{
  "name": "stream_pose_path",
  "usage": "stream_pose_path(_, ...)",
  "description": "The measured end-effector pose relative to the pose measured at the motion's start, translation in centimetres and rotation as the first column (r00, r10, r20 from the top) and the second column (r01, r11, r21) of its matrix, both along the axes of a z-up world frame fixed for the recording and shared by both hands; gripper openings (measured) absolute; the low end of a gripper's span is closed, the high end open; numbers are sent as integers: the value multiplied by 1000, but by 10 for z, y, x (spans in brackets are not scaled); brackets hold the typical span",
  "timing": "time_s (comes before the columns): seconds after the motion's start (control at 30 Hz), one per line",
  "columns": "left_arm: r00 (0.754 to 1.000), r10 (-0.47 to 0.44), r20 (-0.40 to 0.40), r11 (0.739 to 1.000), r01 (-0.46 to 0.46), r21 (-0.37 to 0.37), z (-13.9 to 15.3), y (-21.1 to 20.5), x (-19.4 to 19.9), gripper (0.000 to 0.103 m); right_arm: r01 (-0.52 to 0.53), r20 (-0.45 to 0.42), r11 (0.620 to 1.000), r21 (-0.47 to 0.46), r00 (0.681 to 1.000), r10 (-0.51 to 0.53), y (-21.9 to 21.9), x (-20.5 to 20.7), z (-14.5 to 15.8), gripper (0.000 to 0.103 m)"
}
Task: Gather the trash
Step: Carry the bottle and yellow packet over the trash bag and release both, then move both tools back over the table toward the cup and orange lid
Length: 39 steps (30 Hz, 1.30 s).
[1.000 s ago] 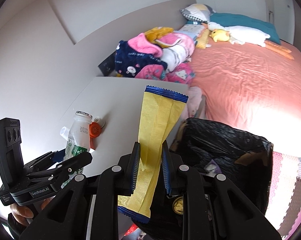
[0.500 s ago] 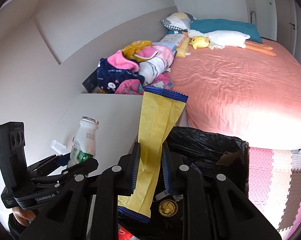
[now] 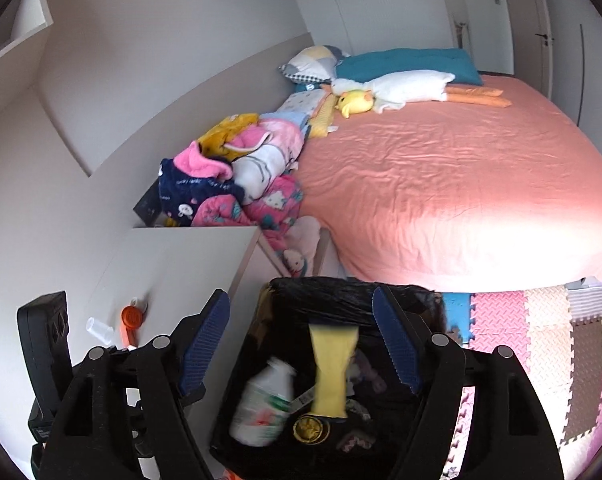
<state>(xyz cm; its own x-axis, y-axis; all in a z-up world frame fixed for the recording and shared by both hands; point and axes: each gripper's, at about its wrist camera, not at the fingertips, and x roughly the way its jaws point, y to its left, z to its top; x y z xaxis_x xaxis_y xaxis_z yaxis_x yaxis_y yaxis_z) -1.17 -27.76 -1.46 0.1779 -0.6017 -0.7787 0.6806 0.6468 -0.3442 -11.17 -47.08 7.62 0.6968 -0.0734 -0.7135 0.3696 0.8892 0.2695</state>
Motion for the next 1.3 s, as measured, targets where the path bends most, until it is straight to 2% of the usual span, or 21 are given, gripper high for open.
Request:
stream_pose_path(0.23,1000,11,6,999,-11,-30,8,1,2,96,39,19,999,3,999,-39,-12,-6,-1,75)
stream_pose_path(0.57,1000,13,14,999,-12,-43,10,5,1,96,13,30,1000,-12,999,-12,-2,-3,-1,75)
stream_pose_path(1.03,995,101,22,995,-100,-29,9,47,7,96,-86,8,996,-10,996,86,36,23,-7,75)
stream_pose_path(1.3,982,186,39,982,-185,-24,13,80,16,96,-165,5,986,-6,986,165,64,39,-9,75)
